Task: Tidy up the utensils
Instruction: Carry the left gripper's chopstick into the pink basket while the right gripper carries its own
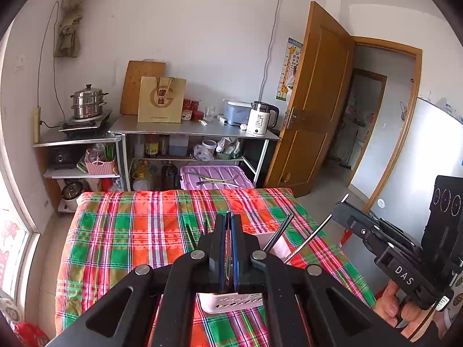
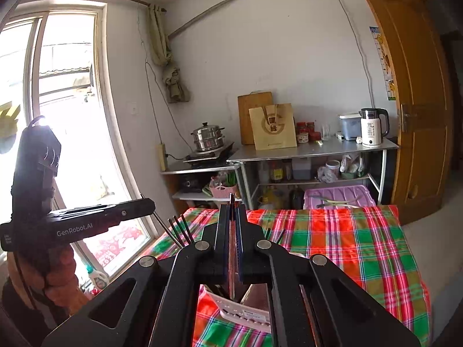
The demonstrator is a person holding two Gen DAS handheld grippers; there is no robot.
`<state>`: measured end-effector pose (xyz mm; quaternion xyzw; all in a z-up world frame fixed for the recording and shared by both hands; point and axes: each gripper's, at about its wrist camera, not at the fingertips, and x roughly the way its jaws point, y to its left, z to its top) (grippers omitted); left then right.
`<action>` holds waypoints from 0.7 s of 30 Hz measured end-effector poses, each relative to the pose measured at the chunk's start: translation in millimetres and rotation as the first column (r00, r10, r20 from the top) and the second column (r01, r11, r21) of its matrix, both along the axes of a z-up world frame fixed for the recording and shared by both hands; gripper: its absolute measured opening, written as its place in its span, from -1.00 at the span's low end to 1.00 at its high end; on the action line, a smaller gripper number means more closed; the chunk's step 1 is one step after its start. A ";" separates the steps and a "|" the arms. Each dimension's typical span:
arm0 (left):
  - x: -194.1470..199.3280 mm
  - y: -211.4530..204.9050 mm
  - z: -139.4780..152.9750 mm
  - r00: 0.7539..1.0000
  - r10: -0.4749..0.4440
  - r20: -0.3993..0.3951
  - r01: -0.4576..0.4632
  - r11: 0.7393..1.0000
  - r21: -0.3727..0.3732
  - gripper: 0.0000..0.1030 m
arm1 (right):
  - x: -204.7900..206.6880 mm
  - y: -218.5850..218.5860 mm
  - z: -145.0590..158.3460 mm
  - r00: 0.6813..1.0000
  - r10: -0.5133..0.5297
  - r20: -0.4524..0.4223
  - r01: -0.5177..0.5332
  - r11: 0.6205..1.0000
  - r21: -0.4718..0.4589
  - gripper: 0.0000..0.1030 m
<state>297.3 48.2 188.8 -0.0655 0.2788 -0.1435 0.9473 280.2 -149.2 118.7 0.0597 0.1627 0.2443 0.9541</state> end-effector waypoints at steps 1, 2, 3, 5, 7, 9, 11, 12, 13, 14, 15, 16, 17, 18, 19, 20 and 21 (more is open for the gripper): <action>2.9 0.1 -2.9 1.000 0.000 -0.005 0.000 1.000 0.000 -0.94 | 2.7 0.9 -2.6 1.000 0.000 -0.005 0.000 1.000 0.000 -0.93; 5.6 -0.3 -5.8 1.000 0.000 -0.012 0.000 1.000 -0.001 -0.94 | 5.2 2.0 -5.7 1.000 -0.001 -0.010 0.001 1.000 -0.001 -0.93; 8.1 -0.4 -9.1 1.000 0.001 -0.019 -0.001 1.000 -0.001 -0.94 | 7.7 2.6 -8.4 1.000 0.000 -0.016 0.000 1.000 -0.003 -0.93; 13.1 -1.0 -15.5 1.000 -0.004 -0.031 0.004 1.000 -0.002 -0.94 | 11.8 4.0 -14.6 1.000 0.000 -0.029 0.000 1.000 -0.005 -0.93; 16.3 -2.8 -22.1 0.999 -0.007 -0.042 0.007 1.000 0.003 -0.94 | 15.4 5.6 -19.7 0.999 0.000 -0.041 0.000 1.000 -0.010 -0.93; 20.0 -3.9 -28.2 0.998 -0.010 -0.054 0.010 1.000 0.005 -0.94 | 18.2 5.9 -24.6 0.999 0.000 -0.053 -0.001 1.000 -0.012 -0.93; 22.5 -5.5 -33.6 0.998 -0.018 -0.065 0.018 1.000 0.003 -0.94 | 20.3 5.9 -28.7 0.998 0.001 -0.062 -0.002 1.000 -0.012 -0.93; 23.5 -6.4 -36.5 0.997 -0.021 -0.070 0.021 1.000 0.004 -0.94 | 21.2 6.1 -30.4 0.998 0.001 -0.065 -0.002 1.000 -0.014 -0.93; 24.5 -7.5 -39.3 0.997 -0.024 -0.075 0.025 1.000 0.006 -0.94 | 22.1 6.4 -32.2 0.998 0.001 -0.069 -0.002 1.000 -0.016 -0.93; 25.6 -8.4 -42.3 0.996 -0.028 -0.081 0.029 1.000 0.007 -0.94 | 23.9 7.1 -32.9 0.997 0.001 -0.073 -0.003 1.000 -0.017 -0.93; 26.3 -9.3 -44.9 0.996 -0.032 -0.085 0.032 0.999 0.007 -0.94 | 25.0 7.5 -34.9 0.997 0.002 -0.077 -0.004 1.000 -0.019 -0.93; 27.0 -10.4 -47.4 0.995 -0.033 -0.089 0.034 0.999 0.009 -0.94 | 25.4 7.9 -36.7 0.997 0.001 -0.080 -0.003 1.000 -0.023 -0.93; 27.9 -11.5 -49.8 0.995 -0.035 -0.093 0.036 0.999 0.010 -0.94 | 26.1 9.0 -38.8 0.997 0.001 -0.082 -0.004 1.000 -0.028 -0.93; 28.2 -12.7 -52.0 0.995 -0.038 -0.097 0.039 0.999 0.012 -0.94 | 26.9 9.6 -41.0 0.996 0.003 -0.086 -0.006 0.999 -0.031 -0.93; 29.0 -13.5 -54.3 0.994 -0.039 -0.102 0.041 0.999 0.013 -0.94 | 27.5 10.4 -43.2 0.996 0.004 -0.091 -0.008 0.999 -0.036 -0.93; 30.0 -13.8 -56.8 0.994 -0.040 -0.106 0.042 0.999 0.015 -0.94 | 28.3 11.2 -45.7 0.995 0.004 -0.095 -0.008 0.999 -0.042 -0.93; 31.3 -13.7 -59.3 0.993 -0.041 -0.111 0.043 0.999 0.016 -0.94 | 28.8 12.0 -48.2 0.995 0.005 -0.099 -0.010 0.999 -0.048 -0.93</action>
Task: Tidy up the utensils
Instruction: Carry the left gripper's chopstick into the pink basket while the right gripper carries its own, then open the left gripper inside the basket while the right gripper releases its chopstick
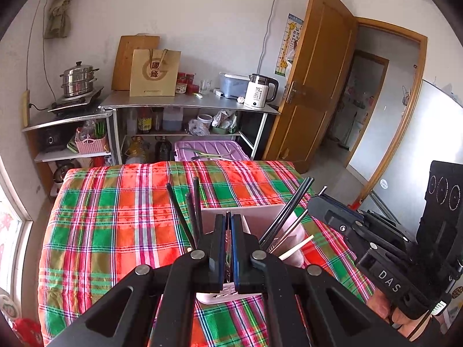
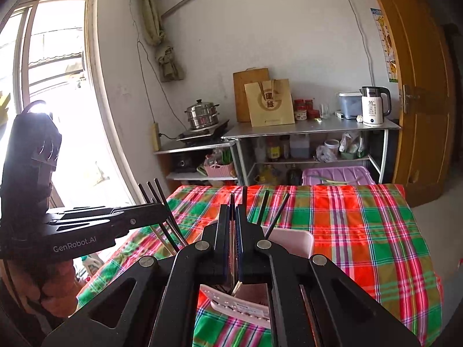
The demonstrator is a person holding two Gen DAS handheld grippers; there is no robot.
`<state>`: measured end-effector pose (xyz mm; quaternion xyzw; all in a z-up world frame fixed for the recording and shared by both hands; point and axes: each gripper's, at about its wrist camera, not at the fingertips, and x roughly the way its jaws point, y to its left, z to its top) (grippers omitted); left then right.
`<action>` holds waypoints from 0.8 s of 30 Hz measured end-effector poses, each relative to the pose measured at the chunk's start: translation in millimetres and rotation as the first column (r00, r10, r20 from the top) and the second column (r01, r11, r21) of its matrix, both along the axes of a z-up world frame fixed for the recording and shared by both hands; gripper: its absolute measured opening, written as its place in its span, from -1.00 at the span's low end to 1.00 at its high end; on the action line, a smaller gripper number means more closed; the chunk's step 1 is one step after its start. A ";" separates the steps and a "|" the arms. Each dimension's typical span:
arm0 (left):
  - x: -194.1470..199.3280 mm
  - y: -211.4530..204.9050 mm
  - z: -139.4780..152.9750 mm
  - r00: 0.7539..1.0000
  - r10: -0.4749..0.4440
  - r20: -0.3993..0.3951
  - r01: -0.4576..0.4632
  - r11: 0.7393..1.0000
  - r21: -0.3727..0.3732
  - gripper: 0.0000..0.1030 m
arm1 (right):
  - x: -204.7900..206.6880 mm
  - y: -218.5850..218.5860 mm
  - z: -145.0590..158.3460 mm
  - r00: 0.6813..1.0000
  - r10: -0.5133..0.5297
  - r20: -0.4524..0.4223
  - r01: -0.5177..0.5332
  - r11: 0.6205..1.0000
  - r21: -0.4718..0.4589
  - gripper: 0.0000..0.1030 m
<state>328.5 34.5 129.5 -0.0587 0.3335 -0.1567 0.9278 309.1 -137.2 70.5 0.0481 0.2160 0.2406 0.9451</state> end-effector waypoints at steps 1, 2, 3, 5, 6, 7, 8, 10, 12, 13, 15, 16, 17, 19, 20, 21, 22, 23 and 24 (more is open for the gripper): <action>1.2 -0.5 -2.3 1.000 -0.001 -0.006 0.001 1.000 0.001 -0.94 | 0.9 0.3 -2.4 1.000 0.002 -0.006 -0.002 1.000 -0.003 -0.93; 2.1 -0.8 -4.8 1.000 -0.001 -0.011 0.001 1.000 0.002 -0.94 | 1.6 0.8 -4.9 1.000 0.004 -0.013 -0.004 1.000 -0.005 -0.93; 3.6 -1.5 -6.8 1.000 -0.003 -0.016 0.003 1.000 0.004 -0.94 | 2.0 1.5 -7.2 1.000 0.005 -0.019 -0.005 1.000 -0.007 -0.93; 4.8 -1.8 -12.3 1.000 -0.004 -0.024 0.004 1.000 0.008 -0.94 | 3.5 2.3 -11.3 1.000 0.006 -0.030 -0.007 1.000 -0.015 -0.93; 5.4 -1.7 -15.2 1.000 -0.004 -0.030 0.004 1.000 0.011 -0.94 | 4.3 2.5 -13.5 0.999 0.007 -0.037 -0.008 1.000 -0.018 -0.93; 6.1 -2.2 -18.1 0.999 -0.005 -0.037 0.005 1.000 0.012 -0.94 | 4.9 2.7 -15.8 0.999 0.009 -0.044 -0.010 1.000 -0.021 -0.93; 6.7 -2.3 -21.0 0.999 -0.006 -0.043 0.006 1.000 0.013 -0.93 | 5.9 3.2 -18.2 0.999 0.009 -0.051 -0.010 1.000 -0.024 -0.93; 7.8 -2.6 -26.6 0.998 -0.008 -0.059 0.009 1.000 0.017 -0.93 | 6.8 2.9 -22.0 0.998 0.007 -0.064 -0.009 1.000 -0.028 -0.93; 8.8 -1.9 -31.5 0.998 -0.001 -0.068 0.003 1.000 0.022 -0.93 | 7.7 2.2 -24.4 0.998 0.005 -0.069 -0.007 1.000 -0.031 -0.93; 9.0 -1.4 -33.7 0.997 0.000 -0.074 0.001 1.000 0.021 -0.93 | 7.9 1.6 -24.4 0.997 0.002 -0.071 -0.004 0.999 -0.032 -0.93; 8.8 -0.3 -36.8 0.997 0.003 -0.081 -0.001 1.000 0.017 -0.93 | 8.1 1.3 -24.2 0.997 0.003 -0.078 -0.006 1.000 -0.031 -0.92; 7.9 0.0 -37.1 0.997 0.006 -0.077 -0.004 1.000 0.017 -0.93 | 8.1 1.6 -23.8 0.997 0.003 -0.079 -0.005 0.999 -0.033 -0.92; 7.2 0.3 -37.2 0.997 0.007 -0.076 -0.005 1.000 0.019 -0.93 | 8.0 2.0 -23.6 0.997 0.003 -0.081 -0.006 0.999 -0.038 -0.92; 5.5 -0.3 -36.3 0.997 0.007 -0.074 -0.005 1.000 0.023 -0.92 | 8.2 2.5 -22.8 0.996 0.001 -0.086 -0.005 0.999 -0.048 -0.92; 4.4 -1.4 -34.9 0.998 0.007 -0.070 -0.005 1.000 0.029 -0.92 | 7.6 2.0 -21.4 0.997 -0.003 -0.083 -0.001 0.999 -0.052 -0.92; 2.5 -1.9 -33.3 0.998 0.007 -0.065 -0.005 0.999 0.033 -0.92 | 6.7 1.2 -19.4 0.997 -0.005 -0.078 0.001 0.999 -0.051 -0.91; 0.4 -2.5 -31.4 0.998 0.006 -0.060 -0.004 0.999 0.033 -0.91 | 4.7 0.2 -17.1 0.997 -0.004 -0.073 0.001 0.999 -0.048 -0.90; -1.7 -2.9 -28.9 0.999 0.006 -0.054 -0.004 0.999 0.033 -0.90 | 3.3 -0.8 -14.7 0.998 -0.004 -0.067 0.001 0.999 -0.047 -0.88; -4.1 -2.5 -26.2 0.999 0.009 -0.046 -0.007 0.999 0.033 -0.89 | 0.7 -2.1 -12.3 0.998 -0.006 -0.061 0.003 0.999 -0.045 -0.88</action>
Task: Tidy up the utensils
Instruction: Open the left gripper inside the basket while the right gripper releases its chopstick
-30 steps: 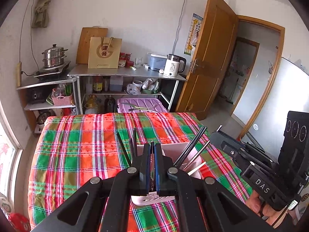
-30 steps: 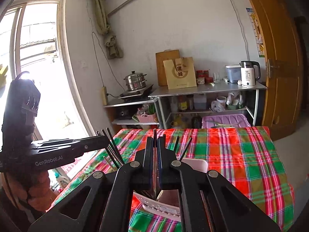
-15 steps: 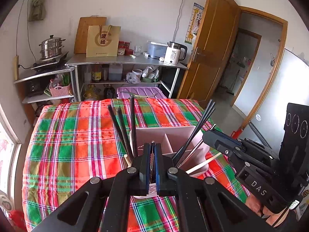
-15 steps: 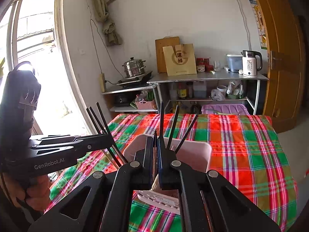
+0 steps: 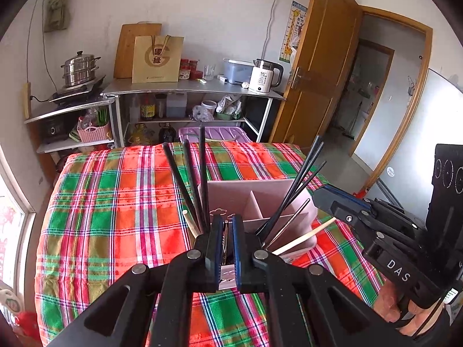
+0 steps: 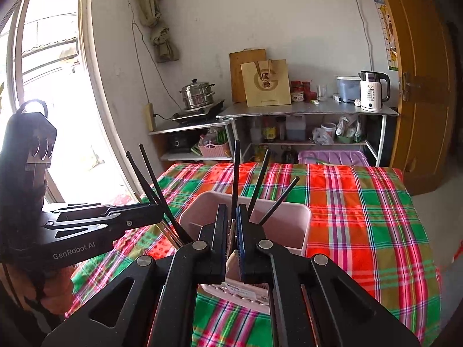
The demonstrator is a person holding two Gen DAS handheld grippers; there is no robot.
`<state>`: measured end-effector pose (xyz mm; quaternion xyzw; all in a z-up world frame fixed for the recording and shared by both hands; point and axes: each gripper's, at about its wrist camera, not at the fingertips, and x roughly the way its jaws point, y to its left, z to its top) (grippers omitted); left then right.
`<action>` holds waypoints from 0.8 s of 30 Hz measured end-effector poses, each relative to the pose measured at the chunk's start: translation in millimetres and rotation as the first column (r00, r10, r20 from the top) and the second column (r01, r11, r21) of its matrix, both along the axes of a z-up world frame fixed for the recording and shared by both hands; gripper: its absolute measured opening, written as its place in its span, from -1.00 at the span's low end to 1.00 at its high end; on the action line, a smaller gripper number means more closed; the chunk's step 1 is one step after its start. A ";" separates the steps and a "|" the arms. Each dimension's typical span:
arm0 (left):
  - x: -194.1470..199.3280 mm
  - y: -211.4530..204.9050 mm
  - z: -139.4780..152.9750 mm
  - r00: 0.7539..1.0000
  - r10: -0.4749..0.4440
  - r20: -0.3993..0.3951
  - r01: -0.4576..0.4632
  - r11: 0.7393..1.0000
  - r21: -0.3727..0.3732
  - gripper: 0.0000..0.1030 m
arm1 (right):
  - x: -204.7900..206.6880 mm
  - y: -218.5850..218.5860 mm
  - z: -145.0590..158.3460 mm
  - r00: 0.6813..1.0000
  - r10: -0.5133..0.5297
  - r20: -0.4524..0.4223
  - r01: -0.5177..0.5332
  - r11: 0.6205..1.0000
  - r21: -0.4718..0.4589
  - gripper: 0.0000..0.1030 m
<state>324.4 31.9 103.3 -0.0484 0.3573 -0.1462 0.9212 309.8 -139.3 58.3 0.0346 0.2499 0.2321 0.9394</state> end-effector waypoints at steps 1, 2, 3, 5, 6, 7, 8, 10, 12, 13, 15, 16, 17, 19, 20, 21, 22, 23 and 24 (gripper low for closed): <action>-3.4 0.4 3.1 1.000 0.002 0.009 -0.002 1.000 -0.001 -0.88 | -3.0 -1.8 2.7 1.000 -0.002 0.007 0.002 1.000 0.002 -0.87; -7.0 1.2 6.0 1.000 0.002 0.018 -0.002 1.000 -0.006 -0.88 | -5.7 -3.6 5.1 1.000 -0.003 0.014 0.003 1.000 0.006 -0.87; -10.7 1.4 9.4 1.000 0.002 0.026 -0.002 1.000 -0.010 -0.87 | -9.3 -5.7 7.2 1.000 -0.005 0.020 0.005 1.000 0.010 -0.87; -21.9 2.1 15.1 0.999 0.006 0.047 -0.006 1.000 -0.013 -0.85 | -17.3 -9.8 11.3 0.999 -0.011 0.031 0.011 1.000 0.015 -0.85; -27.8 1.9 17.6 0.998 0.006 0.058 -0.006 1.000 -0.010 -0.84 | -22.5 -11.8 13.0 0.999 -0.011 0.038 0.010 1.000 0.016 -0.83; -33.7 2.1 20.0 0.998 0.006 0.068 -0.005 1.000 -0.007 -0.84 | -27.3 -14.0 14.7 0.999 -0.008 0.045 0.007 1.000 0.019 -0.82; -40.7 2.3 21.3 0.997 0.006 0.077 -0.005 1.000 -0.006 -0.84 | -33.5 -16.1 15.5 0.999 -0.008 0.052 0.007 1.000 0.019 -0.82; -54.7 2.7 23.5 0.996 0.009 0.094 -0.008 1.000 -0.004 -0.83 | -45.2 -21.2 16.8 0.998 -0.015 0.065 0.014 1.000 0.018 -0.80; -70.8 3.8 24.2 0.993 0.020 0.113 -0.020 1.000 0.002 -0.83 | -57.9 -24.9 16.3 0.997 -0.018 0.074 0.016 1.000 0.016 -0.79; -79.8 4.2 24.1 0.992 0.026 0.124 -0.027 1.000 0.008 -0.82 | -65.2 -26.9 15.3 0.997 -0.021 0.078 0.020 1.000 0.014 -0.77; -97.9 4.9 23.3 0.989 0.031 0.145 -0.033 0.999 0.010 -0.81 | -80.0 -30.7 13.3 0.996 -0.023 0.085 0.022 1.000 0.012 -0.70; -107.2 5.4 22.3 0.987 0.036 0.154 -0.038 0.999 0.009 -0.80 | -88.2 -32.7 11.4 0.996 -0.024 0.091 0.024 1.000 0.010 -0.60; -116.6 5.7 20.8 0.986 0.040 0.161 -0.042 0.999 0.006 -0.74 | -95.0 -35.1 10.0 0.995 -0.028 0.094 0.027 1.000 0.009 -0.53; -134.6 4.8 17.3 0.983 0.044 0.178 -0.046 0.999 0.005 -0.59 | -111.0 -38.4 5.8 0.994 -0.027 0.103 0.026 1.000 0.008 -0.37; -143.5 3.7 14.6 0.982 0.045 0.186 -0.047 0.999 0.006 -0.49 | -117.4 -40.3 4.3 0.994 -0.027 0.106 0.027 1.000 0.006 -0.36; -152.3 2.0 11.4 0.981 0.045 0.191 -0.047 0.999 0.005 -0.42 | -124.8 -40.6 1.7 0.994 -0.028 0.110 0.028 1.000 0.002 -0.36; -160.3 -0.6 8.2 0.980 0.046 0.193 -0.048 0.999 0.005 -0.39 | -132.7 -41.2 -1.4 0.993 -0.029 0.116 0.030 1.000 0.000 -0.35; -168.7 -3.1 4.5 0.979 0.049 0.197 -0.051 0.999 0.008 -0.37 | -139.7 -41.8 -4.5 0.993 -0.031 0.118 0.032 0.999 -0.006 -0.35; -176.4 -5.1 0.6 0.978 0.050 0.201 -0.053 0.999 0.010 -0.35 | -145.8 -41.4 -7.8 0.993 -0.033 0.117 0.035 0.999 -0.014 -0.35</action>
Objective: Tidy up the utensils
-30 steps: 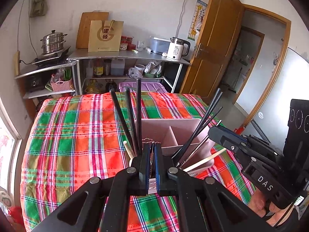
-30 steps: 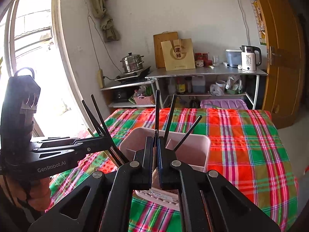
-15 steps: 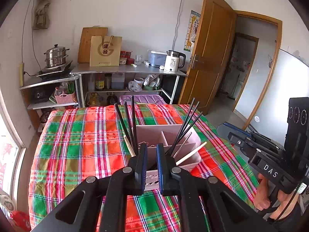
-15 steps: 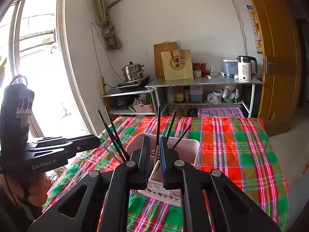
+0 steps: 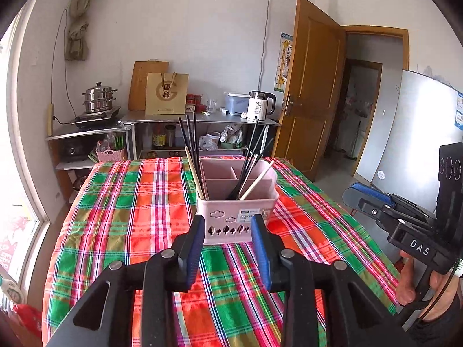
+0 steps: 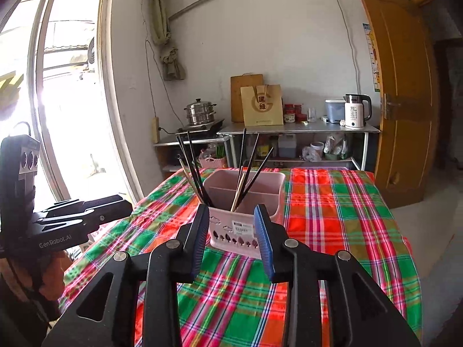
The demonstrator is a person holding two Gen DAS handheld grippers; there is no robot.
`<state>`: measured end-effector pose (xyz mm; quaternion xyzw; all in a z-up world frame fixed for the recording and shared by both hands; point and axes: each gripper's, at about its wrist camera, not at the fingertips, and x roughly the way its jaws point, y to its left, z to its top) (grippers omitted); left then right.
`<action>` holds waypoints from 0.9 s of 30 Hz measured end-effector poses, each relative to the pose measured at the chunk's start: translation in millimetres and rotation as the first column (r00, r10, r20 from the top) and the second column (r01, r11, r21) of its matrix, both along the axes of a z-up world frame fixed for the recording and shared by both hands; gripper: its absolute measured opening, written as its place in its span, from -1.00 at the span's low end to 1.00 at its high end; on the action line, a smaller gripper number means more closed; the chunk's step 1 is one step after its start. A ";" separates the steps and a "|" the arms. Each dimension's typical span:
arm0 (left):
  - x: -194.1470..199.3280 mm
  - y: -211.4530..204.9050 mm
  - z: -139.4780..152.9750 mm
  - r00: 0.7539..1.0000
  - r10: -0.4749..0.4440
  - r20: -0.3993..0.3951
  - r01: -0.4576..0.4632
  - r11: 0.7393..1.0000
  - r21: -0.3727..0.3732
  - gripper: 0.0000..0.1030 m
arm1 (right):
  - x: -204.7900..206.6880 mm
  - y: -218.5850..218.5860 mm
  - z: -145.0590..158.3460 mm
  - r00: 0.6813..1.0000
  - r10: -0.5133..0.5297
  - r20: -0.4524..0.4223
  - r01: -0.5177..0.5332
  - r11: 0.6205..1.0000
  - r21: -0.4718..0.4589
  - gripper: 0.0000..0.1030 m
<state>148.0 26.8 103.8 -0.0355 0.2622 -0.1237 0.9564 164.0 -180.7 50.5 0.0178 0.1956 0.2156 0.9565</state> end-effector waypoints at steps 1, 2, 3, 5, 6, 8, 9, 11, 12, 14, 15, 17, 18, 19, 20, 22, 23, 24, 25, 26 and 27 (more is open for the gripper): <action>-7.2 -2.7 -3.9 1.000 0.003 0.002 -0.003 1.000 0.004 -0.34 | -6.5 -0.1 -3.3 1.000 -0.003 0.001 0.003 1.000 -0.003 -0.35; -14.6 -5.4 -7.9 1.000 0.006 0.004 -0.006 1.000 0.010 -0.34 | -13.1 -1.1 -6.2 1.000 -0.004 0.002 0.004 1.000 -0.003 -0.35; -21.2 -7.8 -11.5 1.000 0.008 0.009 -0.008 1.000 0.012 -0.34 | -18.9 -1.2 -9.0 1.000 -0.006 0.000 0.006 1.000 -0.004 -0.35; -33.8 -12.0 -18.7 1.000 0.014 0.011 -0.014 1.000 0.013 -0.34 | -33.1 -0.6 -14.7 1.000 -0.015 0.009 0.015 1.000 -0.013 -0.34; -39.5 -13.6 -22.9 1.000 0.016 0.010 -0.016 1.000 0.013 -0.34 | -39.1 -0.5 -17.3 1.000 -0.022 0.012 0.022 1.000 -0.021 -0.34; -50.2 -16.3 -29.6 1.000 0.022 0.013 -0.022 1.000 0.017 -0.34 | -49.2 -0.4 -23.2 1.000 -0.027 0.011 0.027 0.999 -0.034 -0.33; -55.0 -15.8 -32.9 1.000 0.027 0.016 -0.027 0.999 0.018 -0.34 | -53.7 -1.0 -26.1 0.999 -0.030 0.010 0.030 0.999 -0.038 -0.32; -65.4 -16.3 -37.9 0.999 0.046 0.027 -0.047 0.999 0.022 -0.34 | -63.3 -4.0 -32.4 0.999 -0.042 0.005 0.042 0.999 -0.034 -0.27; -70.1 -16.1 -40.2 0.998 0.056 0.032 -0.057 0.998 0.023 -0.34 | -66.8 -5.8 -34.9 0.999 -0.048 0.001 0.048 0.999 -0.025 -0.25; -78.1 -15.9 -44.0 0.997 0.067 0.041 -0.068 0.997 0.023 -0.34 | -73.3 -8.3 -41.3 0.998 -0.055 -0.010 0.055 0.998 -0.010 -0.25; -81.1 -15.9 -45.6 0.997 0.069 0.042 -0.070 0.997 0.022 -0.34 | -76.8 -8.3 -44.5 0.998 -0.061 -0.011 0.061 0.998 -0.012 -0.25; -87.4 -17.1 -50.4 0.997 0.067 0.038 -0.068 0.997 0.029 -0.34 | -83.8 -6.9 -50.4 0.998 -0.069 -0.011 0.069 0.997 -0.026 -0.25; -90.5 -18.0 -52.9 0.997 0.068 0.038 -0.070 0.997 0.038 -0.34 | -86.2 -6.6 -53.0 0.997 -0.077 -0.008 0.076 0.997 -0.034 -0.25; -93.1 -18.7 -55.3 0.997 0.073 0.037 -0.074 0.996 0.048 -0.34 | -88.3 -6.9 -55.2 0.996 -0.087 -0.004 0.087 0.995 -0.037 -0.25; -95.7 -19.9 -57.5 0.997 0.075 0.036 -0.077 0.996 0.054 -0.34 | -91.2 -7.8 -57.5 0.996 -0.093 -0.001 0.093 0.995 -0.038 -0.25; -100.8 -20.9 -60.1 0.997 0.073 0.036 -0.075 0.995 0.058 -0.34 | -93.8 -8.3 -60.5 0.996 -0.094 -0.006 0.094 0.995 -0.041 -0.25; -103.5 -21.3 -61.2 0.997 0.073 0.036 -0.075 0.996 0.056 -0.34 | -94.9 -8.4 -61.2 0.995 -0.095 -0.007 0.095 0.995 -0.042 -0.25; -105.5 -21.9 -62.0 0.997 0.073 0.036 -0.075 0.996 0.054 -0.34 | -96.2 -8.4 -61.4 0.996 -0.094 -0.006 0.094 0.995 -0.042 -0.25; -107.1 -21.9 -62.1 0.997 0.072 0.037 -0.074 0.996 0.051 -0.34 | -97.4 -7.9 -60.8 0.996 -0.093 -0.002 0.092 0.995 -0.045 -0.25; -107.9 -21.8 -61.8 0.997 0.072 0.040 -0.074 0.996 0.050 -0.34 | -99.9 -7.1 -60.8 0.996 -0.092 0.003 0.092 0.994 -0.050 -0.25; -108.8 -22.3 -61.7 0.996 0.074 0.043 -0.076 0.996 0.049 -0.34 | -101.4 -6.2 -60.2 0.995 -0.095 0.012 0.095 0.994 -0.057 -0.25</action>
